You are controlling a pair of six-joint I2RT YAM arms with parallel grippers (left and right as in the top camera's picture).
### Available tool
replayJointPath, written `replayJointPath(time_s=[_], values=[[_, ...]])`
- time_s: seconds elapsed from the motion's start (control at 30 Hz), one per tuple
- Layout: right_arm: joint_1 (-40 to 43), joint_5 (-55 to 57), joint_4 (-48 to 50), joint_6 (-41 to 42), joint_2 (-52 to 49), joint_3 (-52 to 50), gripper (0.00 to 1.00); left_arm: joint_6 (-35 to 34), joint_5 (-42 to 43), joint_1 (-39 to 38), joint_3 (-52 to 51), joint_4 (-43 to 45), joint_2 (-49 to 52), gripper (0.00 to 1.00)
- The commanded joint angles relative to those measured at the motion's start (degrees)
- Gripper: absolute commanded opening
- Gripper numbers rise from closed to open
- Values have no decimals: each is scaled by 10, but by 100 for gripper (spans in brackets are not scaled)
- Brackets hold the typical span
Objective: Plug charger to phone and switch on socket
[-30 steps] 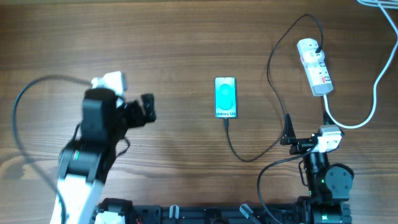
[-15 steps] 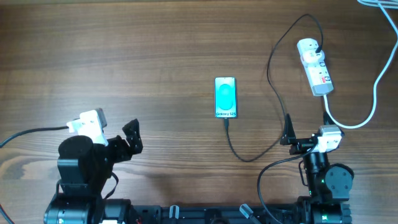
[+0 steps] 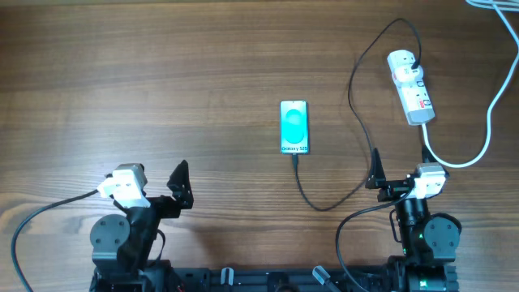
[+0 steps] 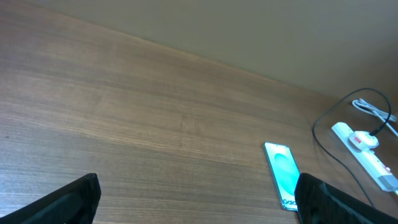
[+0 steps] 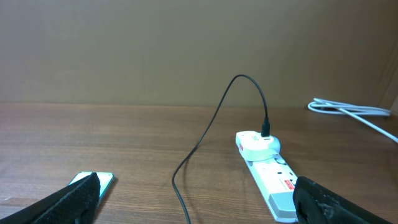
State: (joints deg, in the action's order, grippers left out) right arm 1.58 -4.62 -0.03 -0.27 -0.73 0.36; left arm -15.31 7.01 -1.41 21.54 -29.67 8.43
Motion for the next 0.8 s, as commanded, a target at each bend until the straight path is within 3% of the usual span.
replayJointPath(time_s=[0.0,0.3,0.53,0.77], values=[[-3,8,1,3,5,-1,100,32,9,5,-27,31,-11,100],[-3,8,1,3,5,-1,99,36,13,36,-115,165,-81,100],[-3,8,1,3,5,-1,100,93,13,58,-150,239,-83,100],[-3,8,1,3,5,-1,100,93,4,58,-202,341,-83,100]])
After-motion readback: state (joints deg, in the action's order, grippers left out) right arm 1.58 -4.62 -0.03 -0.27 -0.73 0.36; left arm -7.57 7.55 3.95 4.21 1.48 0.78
